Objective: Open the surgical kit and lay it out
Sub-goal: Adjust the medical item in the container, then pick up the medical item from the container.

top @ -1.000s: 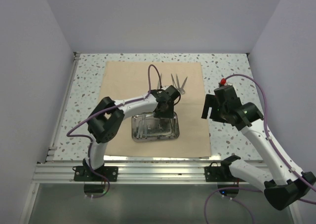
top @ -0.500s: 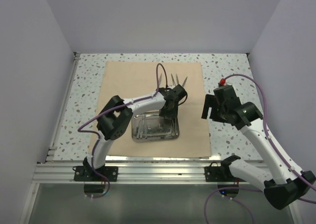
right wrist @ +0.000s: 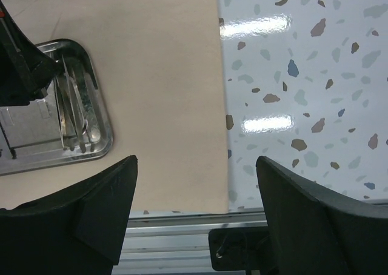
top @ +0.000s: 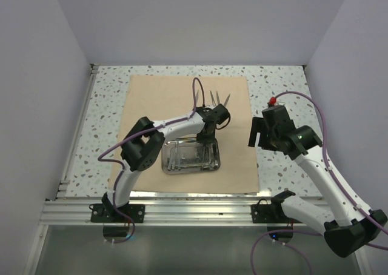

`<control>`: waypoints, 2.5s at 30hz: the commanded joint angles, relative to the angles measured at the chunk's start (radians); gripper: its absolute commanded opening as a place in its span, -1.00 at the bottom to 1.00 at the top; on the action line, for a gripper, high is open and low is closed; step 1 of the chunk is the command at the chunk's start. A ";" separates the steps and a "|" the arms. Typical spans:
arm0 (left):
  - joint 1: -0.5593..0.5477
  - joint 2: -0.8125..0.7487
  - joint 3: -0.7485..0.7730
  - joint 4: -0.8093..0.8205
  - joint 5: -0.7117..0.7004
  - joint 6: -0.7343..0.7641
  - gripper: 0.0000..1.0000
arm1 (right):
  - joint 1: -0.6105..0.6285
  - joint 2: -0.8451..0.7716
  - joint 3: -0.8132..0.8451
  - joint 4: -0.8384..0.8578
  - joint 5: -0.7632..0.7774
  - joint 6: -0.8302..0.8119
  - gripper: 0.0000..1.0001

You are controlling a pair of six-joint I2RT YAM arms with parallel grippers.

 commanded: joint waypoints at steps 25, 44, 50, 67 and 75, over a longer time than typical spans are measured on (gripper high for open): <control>-0.016 -0.153 -0.007 -0.163 -0.084 -0.033 0.28 | 0.003 -0.066 -0.026 -0.004 -0.008 -0.011 0.65; 0.022 -0.113 -0.165 -0.044 -0.017 -0.054 -0.11 | 0.005 -0.067 -0.025 -0.038 0.006 -0.005 0.65; 0.039 -0.083 -0.178 0.012 0.024 -0.028 -0.48 | 0.003 -0.043 -0.025 -0.032 0.003 -0.004 0.64; 0.134 -0.143 0.104 -0.154 -0.074 0.128 -1.00 | 0.003 0.075 -0.009 0.063 -0.009 0.032 0.64; 0.237 0.086 0.543 -0.206 -0.043 0.240 -1.00 | 0.005 0.123 0.018 0.065 0.023 0.038 0.63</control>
